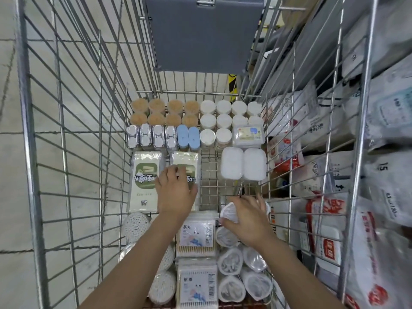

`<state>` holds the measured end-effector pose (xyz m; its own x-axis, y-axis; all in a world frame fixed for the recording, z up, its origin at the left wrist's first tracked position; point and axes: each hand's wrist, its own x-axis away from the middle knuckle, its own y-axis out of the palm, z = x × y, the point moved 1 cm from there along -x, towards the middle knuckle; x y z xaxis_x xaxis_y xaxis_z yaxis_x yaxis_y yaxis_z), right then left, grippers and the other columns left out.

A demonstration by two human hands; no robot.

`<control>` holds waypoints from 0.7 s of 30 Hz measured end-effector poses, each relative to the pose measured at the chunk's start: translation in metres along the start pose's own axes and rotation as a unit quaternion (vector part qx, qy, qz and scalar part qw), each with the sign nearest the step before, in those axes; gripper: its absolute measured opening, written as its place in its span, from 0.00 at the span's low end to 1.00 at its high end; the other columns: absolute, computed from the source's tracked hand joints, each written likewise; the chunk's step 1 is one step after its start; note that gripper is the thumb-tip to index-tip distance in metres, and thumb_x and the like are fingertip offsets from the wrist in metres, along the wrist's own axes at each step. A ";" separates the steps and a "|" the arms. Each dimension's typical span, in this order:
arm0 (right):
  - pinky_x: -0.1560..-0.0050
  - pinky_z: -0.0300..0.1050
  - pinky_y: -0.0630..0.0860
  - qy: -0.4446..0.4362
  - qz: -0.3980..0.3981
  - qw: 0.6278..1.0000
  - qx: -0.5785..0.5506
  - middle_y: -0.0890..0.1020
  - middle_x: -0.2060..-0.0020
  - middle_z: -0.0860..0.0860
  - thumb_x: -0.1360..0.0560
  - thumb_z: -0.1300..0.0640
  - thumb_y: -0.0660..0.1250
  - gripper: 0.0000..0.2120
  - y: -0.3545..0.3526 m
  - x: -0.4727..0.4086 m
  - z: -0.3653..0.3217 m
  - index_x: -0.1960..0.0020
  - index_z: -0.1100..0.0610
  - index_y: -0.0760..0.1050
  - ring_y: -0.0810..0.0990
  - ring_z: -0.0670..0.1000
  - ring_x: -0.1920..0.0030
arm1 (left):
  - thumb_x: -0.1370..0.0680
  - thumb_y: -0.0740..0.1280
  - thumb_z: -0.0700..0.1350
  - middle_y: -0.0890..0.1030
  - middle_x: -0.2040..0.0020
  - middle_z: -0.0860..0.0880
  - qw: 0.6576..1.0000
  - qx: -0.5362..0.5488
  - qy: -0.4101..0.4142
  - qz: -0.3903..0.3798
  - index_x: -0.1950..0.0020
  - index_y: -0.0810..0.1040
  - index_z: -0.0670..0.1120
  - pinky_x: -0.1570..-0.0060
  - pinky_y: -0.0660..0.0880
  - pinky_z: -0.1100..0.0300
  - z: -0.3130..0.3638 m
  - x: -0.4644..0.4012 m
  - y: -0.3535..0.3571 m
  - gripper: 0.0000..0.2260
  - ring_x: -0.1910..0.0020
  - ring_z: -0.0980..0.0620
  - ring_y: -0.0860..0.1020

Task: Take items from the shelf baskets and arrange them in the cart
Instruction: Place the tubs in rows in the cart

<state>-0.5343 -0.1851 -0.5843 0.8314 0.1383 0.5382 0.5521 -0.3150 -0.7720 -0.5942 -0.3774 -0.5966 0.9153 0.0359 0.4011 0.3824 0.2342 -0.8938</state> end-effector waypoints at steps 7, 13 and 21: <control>0.28 0.52 0.34 -0.007 0.013 1.000 0.014 0.72 0.34 0.45 0.25 0.37 0.60 0.26 0.001 0.002 0.002 0.30 0.45 0.64 0.60 0.48 0.29 | 0.30 0.62 0.71 0.40 0.22 0.42 0.997 -0.007 -0.042 -0.057 0.23 0.41 0.55 0.33 0.41 0.30 -0.004 0.003 0.022 0.46 0.24 0.38 0.37; 0.33 0.53 0.28 0.009 0.019 0.998 0.051 0.73 0.33 0.45 0.25 0.33 0.56 0.26 0.003 0.001 0.003 0.32 0.45 0.66 0.58 0.49 0.27 | 0.32 0.66 0.68 0.55 0.25 0.38 0.998 -0.021 -0.053 -0.016 0.23 0.50 0.51 0.31 0.43 0.32 -0.004 0.001 0.018 0.44 0.24 0.39 0.48; 0.29 0.54 0.31 0.049 0.035 0.998 0.025 0.55 0.24 0.51 0.23 0.34 0.54 0.31 0.008 0.006 0.005 0.25 0.46 0.58 0.44 0.52 0.23 | 0.28 0.64 0.67 0.44 0.22 0.41 0.998 -0.003 -0.057 -0.002 0.22 0.46 0.50 0.29 0.44 0.36 -0.005 0.007 0.021 0.44 0.24 0.39 0.44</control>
<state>-0.5243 -0.1821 -0.5893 0.8592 0.0251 0.5110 0.4977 -0.2729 -0.8233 -0.5784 -0.3774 -0.6138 0.8937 0.1452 0.4244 0.3870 0.2289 -0.8932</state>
